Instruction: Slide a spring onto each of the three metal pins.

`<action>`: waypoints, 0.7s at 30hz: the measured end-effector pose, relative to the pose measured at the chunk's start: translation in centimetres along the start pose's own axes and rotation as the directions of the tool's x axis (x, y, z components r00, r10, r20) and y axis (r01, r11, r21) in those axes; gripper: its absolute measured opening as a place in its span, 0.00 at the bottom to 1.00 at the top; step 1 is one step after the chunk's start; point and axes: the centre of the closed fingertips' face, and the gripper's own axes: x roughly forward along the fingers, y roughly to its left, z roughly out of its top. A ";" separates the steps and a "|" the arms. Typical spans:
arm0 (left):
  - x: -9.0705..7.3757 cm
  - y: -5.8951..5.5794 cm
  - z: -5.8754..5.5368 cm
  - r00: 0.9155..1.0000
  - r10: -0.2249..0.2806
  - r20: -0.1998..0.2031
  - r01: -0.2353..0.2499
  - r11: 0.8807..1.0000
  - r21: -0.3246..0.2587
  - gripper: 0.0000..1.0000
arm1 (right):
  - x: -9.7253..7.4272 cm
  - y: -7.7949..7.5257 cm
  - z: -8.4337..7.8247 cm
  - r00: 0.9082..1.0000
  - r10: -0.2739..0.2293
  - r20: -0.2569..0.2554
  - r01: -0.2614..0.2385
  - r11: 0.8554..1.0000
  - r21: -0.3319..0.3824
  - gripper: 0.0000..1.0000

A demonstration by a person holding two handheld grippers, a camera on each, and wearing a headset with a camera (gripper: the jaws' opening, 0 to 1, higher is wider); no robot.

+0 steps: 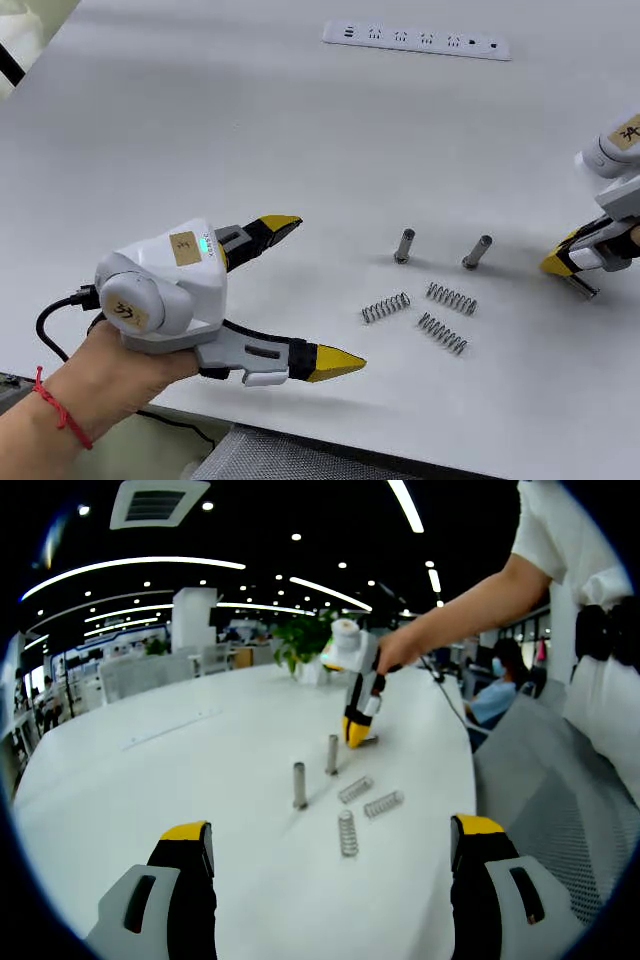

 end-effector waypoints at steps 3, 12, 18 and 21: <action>0.0 0.0 0.0 1.000 0.000 0.000 0.000 1.000 -0.001 1.00 | 0.0 0.2 0.0 1.000 0.001 -0.003 -0.001 1.000 -0.021 0.09; 0.0 0.0 -0.1 1.000 0.002 0.000 -0.002 1.000 -0.002 1.00 | 0.1 0.4 -0.1 1.000 0.003 -0.003 -0.004 0.997 -0.077 0.09; -0.1 0.0 0.0 1.000 0.003 0.003 -0.003 1.000 -0.006 1.00 | 0.0 0.8 -0.2 1.000 0.007 -0.004 -0.007 0.997 -0.079 0.09; -0.1 0.0 0.0 1.000 0.002 0.004 -0.002 1.000 -0.006 1.00 | -0.1 0.9 -0.2 1.000 0.008 -0.004 -0.008 0.997 -0.077 0.09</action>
